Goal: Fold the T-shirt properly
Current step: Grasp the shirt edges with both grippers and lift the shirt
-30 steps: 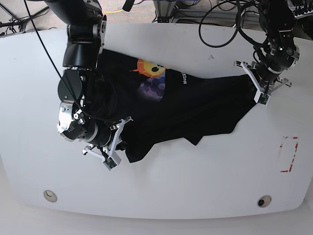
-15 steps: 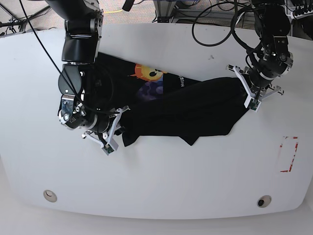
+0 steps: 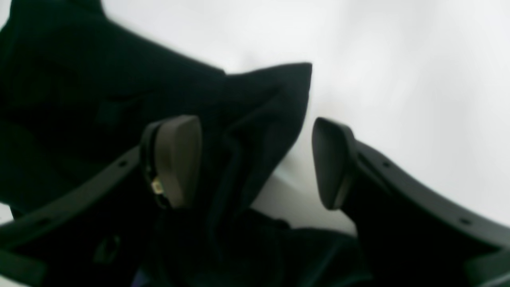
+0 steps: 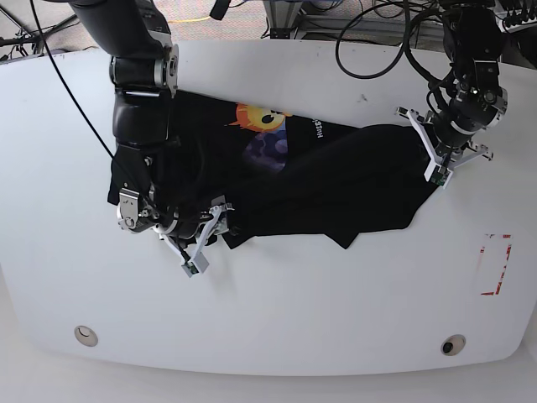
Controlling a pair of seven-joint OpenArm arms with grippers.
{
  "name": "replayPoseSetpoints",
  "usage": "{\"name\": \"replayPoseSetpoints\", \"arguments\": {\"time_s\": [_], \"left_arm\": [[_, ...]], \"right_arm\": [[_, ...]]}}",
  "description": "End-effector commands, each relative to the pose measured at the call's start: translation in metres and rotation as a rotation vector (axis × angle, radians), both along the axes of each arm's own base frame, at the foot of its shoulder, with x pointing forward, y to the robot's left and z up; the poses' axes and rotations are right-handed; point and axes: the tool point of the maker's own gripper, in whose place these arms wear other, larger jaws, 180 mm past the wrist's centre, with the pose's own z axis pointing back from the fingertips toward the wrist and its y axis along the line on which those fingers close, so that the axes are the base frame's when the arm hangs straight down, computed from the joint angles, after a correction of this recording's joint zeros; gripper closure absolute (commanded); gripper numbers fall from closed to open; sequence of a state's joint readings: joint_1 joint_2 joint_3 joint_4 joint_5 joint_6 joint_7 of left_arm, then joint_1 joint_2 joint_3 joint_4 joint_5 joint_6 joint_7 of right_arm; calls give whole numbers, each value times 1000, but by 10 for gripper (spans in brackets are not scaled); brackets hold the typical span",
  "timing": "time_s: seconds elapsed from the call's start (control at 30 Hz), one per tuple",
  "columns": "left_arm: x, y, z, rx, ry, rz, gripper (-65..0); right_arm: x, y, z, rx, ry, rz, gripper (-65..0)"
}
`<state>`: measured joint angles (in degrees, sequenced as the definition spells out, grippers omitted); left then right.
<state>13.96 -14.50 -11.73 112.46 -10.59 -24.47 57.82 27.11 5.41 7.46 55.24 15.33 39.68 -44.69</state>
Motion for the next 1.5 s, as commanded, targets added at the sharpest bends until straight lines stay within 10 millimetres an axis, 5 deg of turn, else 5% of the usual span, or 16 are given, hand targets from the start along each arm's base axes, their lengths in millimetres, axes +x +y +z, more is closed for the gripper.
{"name": "replayPoseSetpoints", "arguments": {"time_s": [0.0,0.63,0.73,0.93,1.3,1.47], "left_arm": [[6,2,9,4,-34,0,0],[6,1,8,3,-32,0,0],[6,1,8,3,-32,0,0],[6,2,8,5,-32,0,0],[5,2,8,5,-30,0,0],[5,2,8,5,-30,0,0]], "right_arm": [[25,0,26,33,-66,-11,-417],[30,24,-2,173,15,-66,-411],[29,30,-1,179,15,-58,-312],[36,40,8,189,-2,-46,-6],[50,29,53,89,-110,10,-6],[51,16,57,46,-112,14,0]]}}
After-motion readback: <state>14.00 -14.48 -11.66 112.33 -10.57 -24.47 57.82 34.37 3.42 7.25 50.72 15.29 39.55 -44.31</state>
